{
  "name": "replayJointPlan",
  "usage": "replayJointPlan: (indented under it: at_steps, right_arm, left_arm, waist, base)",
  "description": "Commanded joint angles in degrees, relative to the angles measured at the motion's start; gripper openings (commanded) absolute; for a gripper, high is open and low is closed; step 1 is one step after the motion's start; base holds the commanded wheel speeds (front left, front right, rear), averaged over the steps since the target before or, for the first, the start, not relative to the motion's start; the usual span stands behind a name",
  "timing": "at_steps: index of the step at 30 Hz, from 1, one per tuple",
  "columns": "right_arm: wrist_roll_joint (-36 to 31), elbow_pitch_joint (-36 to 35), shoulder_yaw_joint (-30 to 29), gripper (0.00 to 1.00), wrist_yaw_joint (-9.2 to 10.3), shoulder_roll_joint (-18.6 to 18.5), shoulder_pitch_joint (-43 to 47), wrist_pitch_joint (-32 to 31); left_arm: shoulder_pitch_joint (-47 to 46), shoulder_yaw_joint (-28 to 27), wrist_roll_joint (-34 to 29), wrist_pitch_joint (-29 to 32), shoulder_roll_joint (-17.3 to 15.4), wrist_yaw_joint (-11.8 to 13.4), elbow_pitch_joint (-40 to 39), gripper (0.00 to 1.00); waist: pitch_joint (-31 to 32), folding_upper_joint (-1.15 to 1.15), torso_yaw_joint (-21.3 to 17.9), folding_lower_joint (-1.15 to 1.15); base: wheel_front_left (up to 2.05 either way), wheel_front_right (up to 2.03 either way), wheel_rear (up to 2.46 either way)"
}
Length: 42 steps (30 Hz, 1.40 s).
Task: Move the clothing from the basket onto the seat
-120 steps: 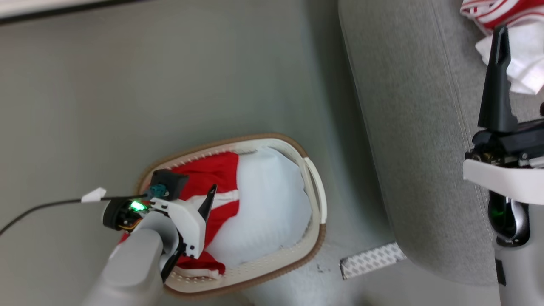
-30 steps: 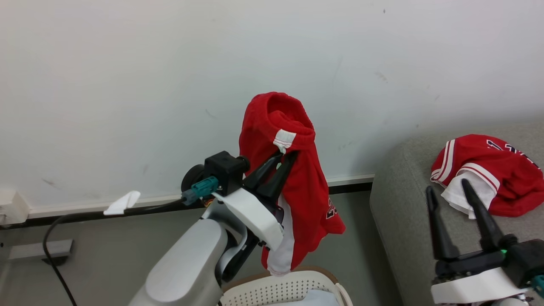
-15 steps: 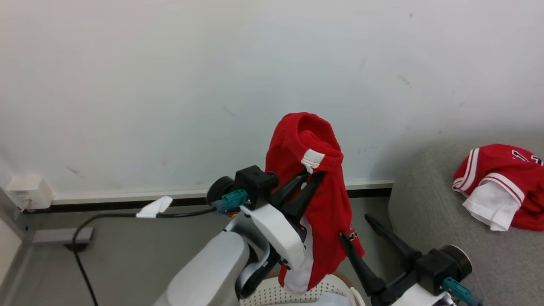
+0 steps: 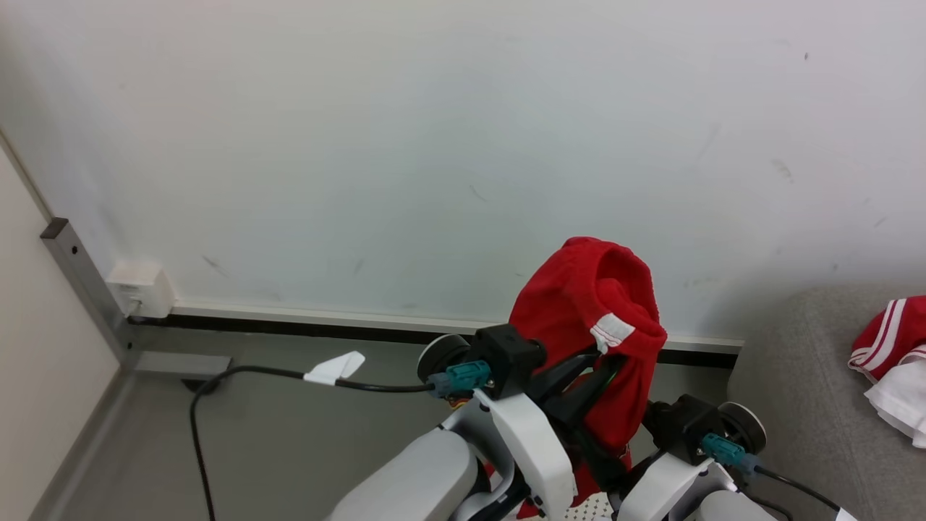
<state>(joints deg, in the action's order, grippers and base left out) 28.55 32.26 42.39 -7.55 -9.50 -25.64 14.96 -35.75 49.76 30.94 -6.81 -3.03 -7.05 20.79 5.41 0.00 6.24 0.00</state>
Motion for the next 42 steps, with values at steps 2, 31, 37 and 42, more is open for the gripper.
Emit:
replayJointPlan:
  at_steps: [2,31,37,42]
  right_arm:
    - [0.71,0.79,0.16,1.0,0.13,-0.1,-0.9,0.17]
    - [-6.82,-7.89,-24.8,0.0,0.13,-3.17,3.88,0.18]
    - [-8.78,-11.12,-29.78,0.0,0.13,-5.4,4.84,0.18]
    - [-9.82,-13.4,-32.21,0.0,0.13,-6.65,6.47,0.17]
  left_arm:
    - [0.48,0.33,0.96,0.14,0.06,-0.11,-0.38,0.0]
    - [5.04,2.76,1.3,-1.96,-3.3,2.79,-1.25,1.0]
    - [6.64,3.84,0.95,-2.54,-4.47,2.94,-1.37,1.0]
    - [6.03,3.36,-0.27,-4.47,-4.89,3.77,-1.8,1.0]
  waist:
    - [0.25,0.0,0.56,0.0]
    - [-2.72,0.0,-8.54,0.0]
    - [-3.82,0.0,-14.62,0.0]
    - [-4.62,0.0,-19.75,0.0]
  base:
    - [0.0,0.0,0.0]
    - [0.0,0.0,0.0]
    - [0.0,0.0,0.0]
    - [0.0,0.0,0.0]
